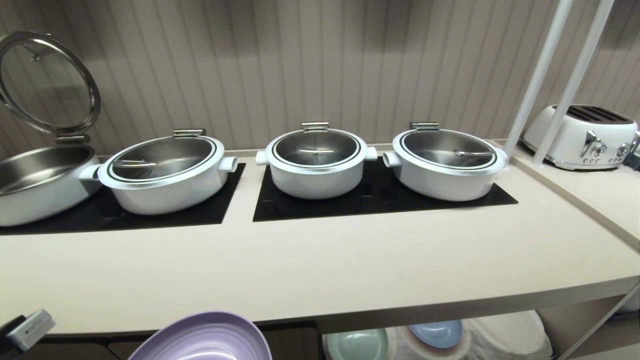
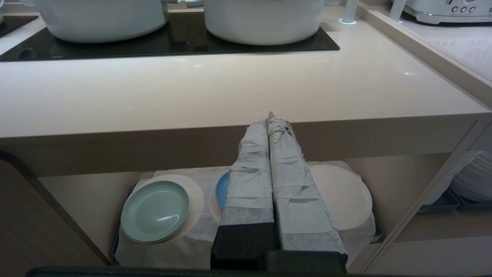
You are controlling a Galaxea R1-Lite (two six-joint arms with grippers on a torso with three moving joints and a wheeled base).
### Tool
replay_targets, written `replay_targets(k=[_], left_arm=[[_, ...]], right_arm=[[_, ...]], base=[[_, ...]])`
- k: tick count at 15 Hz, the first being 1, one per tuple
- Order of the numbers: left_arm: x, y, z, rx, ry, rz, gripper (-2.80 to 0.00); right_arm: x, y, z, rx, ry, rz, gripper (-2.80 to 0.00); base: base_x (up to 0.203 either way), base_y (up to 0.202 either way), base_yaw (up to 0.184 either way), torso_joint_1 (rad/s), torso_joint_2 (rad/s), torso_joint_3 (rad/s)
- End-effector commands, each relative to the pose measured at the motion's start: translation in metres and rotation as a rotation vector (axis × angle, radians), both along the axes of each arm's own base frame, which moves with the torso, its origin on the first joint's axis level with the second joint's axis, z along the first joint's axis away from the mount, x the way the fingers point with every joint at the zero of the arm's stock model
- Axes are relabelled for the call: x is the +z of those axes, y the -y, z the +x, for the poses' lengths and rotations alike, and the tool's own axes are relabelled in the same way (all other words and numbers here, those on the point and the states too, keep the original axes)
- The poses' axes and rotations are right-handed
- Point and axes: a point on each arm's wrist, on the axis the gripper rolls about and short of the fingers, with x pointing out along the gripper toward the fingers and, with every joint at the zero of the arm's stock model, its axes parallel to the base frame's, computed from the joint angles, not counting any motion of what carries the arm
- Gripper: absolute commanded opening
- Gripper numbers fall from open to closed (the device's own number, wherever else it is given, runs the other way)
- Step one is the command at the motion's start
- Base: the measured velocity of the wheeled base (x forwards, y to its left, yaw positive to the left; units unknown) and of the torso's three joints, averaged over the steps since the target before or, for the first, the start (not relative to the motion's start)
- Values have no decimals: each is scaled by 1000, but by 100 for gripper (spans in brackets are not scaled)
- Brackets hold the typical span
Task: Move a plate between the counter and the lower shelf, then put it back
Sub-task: Put the plate in the cupboard
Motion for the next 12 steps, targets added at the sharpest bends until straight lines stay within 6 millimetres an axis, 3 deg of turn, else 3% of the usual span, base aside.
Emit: replay_targets(k=[1, 12], left_arm=[[0, 0, 0, -1, -3, -4, -280], [2, 0, 0, -4, 8, -8, -280]], right_arm=[[0, 0, 0, 1, 0, 0, -280], [0, 0, 0, 2, 0, 0, -280]], base=[[0, 0, 0, 0, 0, 0], [0, 0, 0, 0, 0, 0]])
